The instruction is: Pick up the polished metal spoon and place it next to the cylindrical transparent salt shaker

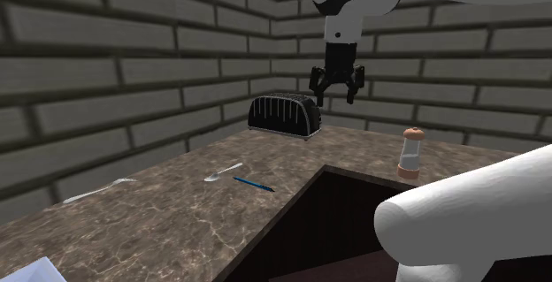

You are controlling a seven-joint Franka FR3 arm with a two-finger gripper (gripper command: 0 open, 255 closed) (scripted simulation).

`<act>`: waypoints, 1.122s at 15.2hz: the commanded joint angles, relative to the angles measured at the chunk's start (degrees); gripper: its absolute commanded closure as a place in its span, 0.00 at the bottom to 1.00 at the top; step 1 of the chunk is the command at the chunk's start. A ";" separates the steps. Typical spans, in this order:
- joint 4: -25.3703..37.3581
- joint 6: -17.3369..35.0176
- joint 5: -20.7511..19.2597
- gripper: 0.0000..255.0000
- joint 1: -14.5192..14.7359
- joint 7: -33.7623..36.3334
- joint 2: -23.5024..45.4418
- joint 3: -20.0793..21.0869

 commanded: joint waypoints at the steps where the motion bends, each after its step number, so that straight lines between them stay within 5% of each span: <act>1: 0.00 0.00 0.00 0.00 0.00 0.00 0.00 0.00; 17: 2.33 19.59 9.61 0.00 -2.28 30.43 23.66 15.46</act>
